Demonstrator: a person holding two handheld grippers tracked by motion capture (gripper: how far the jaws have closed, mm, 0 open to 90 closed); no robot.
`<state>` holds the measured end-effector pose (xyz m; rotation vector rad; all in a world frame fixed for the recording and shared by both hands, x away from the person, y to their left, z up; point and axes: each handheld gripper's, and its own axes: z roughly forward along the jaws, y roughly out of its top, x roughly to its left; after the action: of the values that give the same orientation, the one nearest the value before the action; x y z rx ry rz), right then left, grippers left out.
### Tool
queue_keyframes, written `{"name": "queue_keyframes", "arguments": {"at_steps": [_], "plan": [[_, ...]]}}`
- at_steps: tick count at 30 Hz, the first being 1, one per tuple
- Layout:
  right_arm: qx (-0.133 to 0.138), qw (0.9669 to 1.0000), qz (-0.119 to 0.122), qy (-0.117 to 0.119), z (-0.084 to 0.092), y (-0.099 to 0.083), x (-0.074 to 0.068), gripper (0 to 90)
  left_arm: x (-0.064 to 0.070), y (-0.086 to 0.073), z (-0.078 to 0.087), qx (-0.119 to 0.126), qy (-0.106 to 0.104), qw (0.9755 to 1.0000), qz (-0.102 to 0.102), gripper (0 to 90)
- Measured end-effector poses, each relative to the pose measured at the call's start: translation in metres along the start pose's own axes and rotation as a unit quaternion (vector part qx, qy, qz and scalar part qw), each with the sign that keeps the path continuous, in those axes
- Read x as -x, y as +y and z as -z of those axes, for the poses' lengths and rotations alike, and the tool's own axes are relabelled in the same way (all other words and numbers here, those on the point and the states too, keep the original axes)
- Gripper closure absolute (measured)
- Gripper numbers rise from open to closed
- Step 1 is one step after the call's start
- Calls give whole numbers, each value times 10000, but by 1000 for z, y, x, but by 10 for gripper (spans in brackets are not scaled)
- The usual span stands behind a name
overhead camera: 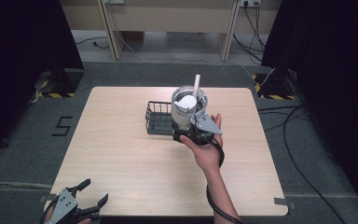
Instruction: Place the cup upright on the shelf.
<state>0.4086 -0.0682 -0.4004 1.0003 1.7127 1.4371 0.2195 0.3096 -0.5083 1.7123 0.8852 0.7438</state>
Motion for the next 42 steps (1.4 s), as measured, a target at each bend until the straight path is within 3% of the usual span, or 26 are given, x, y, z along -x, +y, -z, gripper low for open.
{"name": "queue_keyframes", "arguments": {"at_steps": [14,25,42], "plan": [[-19,10000,-8,-74,-34,22,7,107,-1,0,0,5,-6,10000,14,164],[-110,9998,-41,-148,-71,37,14,108,-1,0,0,21,-11,10000,43,164],[-339,9990,-124,-257,-110,31,20,107,-1,-1,0,24,-26,10000,63,165]]}}
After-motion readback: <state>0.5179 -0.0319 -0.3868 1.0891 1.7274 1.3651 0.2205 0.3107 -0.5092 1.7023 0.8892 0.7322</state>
